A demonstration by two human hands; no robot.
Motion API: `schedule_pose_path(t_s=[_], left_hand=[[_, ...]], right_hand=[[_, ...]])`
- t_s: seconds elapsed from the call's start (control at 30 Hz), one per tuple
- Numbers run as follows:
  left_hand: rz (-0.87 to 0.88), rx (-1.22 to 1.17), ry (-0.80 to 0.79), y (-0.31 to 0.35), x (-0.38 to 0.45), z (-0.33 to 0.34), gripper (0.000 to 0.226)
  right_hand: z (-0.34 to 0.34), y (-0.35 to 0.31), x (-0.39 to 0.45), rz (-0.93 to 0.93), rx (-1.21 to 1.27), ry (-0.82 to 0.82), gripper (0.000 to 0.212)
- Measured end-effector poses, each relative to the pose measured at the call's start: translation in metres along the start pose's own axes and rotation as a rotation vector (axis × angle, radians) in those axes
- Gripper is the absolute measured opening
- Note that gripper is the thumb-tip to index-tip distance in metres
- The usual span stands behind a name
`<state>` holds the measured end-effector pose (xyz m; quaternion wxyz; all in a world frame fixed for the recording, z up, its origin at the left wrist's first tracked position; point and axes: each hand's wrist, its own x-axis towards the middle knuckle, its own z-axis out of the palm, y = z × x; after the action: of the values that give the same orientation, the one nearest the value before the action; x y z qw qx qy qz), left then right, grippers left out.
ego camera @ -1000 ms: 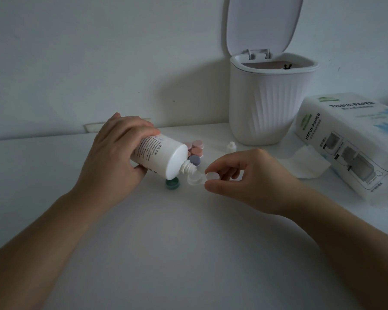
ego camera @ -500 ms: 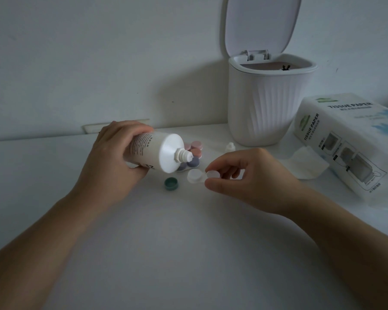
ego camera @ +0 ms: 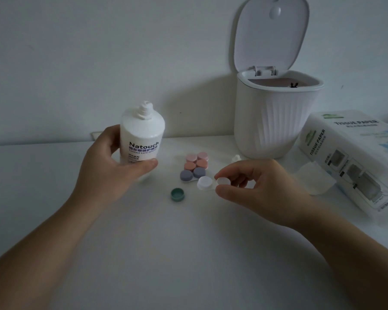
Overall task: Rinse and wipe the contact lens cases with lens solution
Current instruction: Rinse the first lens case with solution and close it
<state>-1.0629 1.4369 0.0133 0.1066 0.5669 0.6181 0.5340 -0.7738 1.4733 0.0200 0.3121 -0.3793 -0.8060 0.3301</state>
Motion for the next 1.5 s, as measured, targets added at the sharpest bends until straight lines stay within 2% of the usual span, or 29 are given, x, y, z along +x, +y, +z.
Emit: schedule_pose_path(t_s=[0.17,0.3,0.43,0.5,0.6,0.7,0.77,0.87,0.93,1.0,1.07,1.17,1.23,1.5], left_hand=[[-0.125,-0.071,0.014,-0.002,0.003,0.002,0.065],[-0.174,-0.025,0.004,-0.004,0.005,-0.001,0.056],[-0.184,0.006,-0.014,-0.006,0.006,-0.003,0.052],[-0.177,0.032,-0.010,-0.004,0.005,-0.002,0.064],[-0.164,0.106,0.058,0.002,0.002,-0.003,0.098],[-0.043,0.252,0.169,0.012,-0.004,-0.004,0.107],[0.129,0.252,0.233,0.020,-0.010,-0.004,0.093],[0.454,0.247,0.262,0.029,-0.018,0.001,0.060],[0.596,0.253,0.172,0.034,-0.023,0.008,0.044],[0.647,0.257,0.015,0.038,-0.029,0.017,0.039],[0.612,0.253,-0.141,0.040,-0.033,0.023,0.037],[0.432,0.177,-0.297,0.038,-0.037,0.026,0.037],[0.343,0.113,-0.345,0.037,-0.038,0.026,0.035],[0.268,0.043,-0.444,0.036,-0.038,0.031,0.036]], right_hand=[[0.000,0.002,0.001,0.005,0.016,0.001,0.022],[0.001,0.003,0.002,0.012,0.025,0.019,0.013],[0.000,0.003,0.002,0.025,0.028,0.011,0.019],[0.000,0.004,0.002,0.021,0.025,0.013,0.019],[0.000,0.004,0.002,0.016,0.024,0.014,0.013],[-0.001,0.004,0.002,0.014,0.008,0.013,0.012],[-0.001,0.004,0.002,0.012,-0.007,0.014,0.014],[-0.001,0.004,0.002,0.003,-0.019,0.006,0.018],[-0.001,0.004,0.003,-0.004,-0.026,-0.005,0.017],[0.000,0.003,0.002,-0.009,-0.033,-0.011,0.012],[0.000,0.001,0.001,-0.025,-0.040,-0.014,0.014],[0.000,-0.002,0.001,-0.048,-0.039,-0.025,0.017],[0.000,-0.002,0.001,-0.058,-0.034,-0.033,0.019],[0.001,-0.003,-0.001,-0.103,-0.048,-0.071,0.018]])
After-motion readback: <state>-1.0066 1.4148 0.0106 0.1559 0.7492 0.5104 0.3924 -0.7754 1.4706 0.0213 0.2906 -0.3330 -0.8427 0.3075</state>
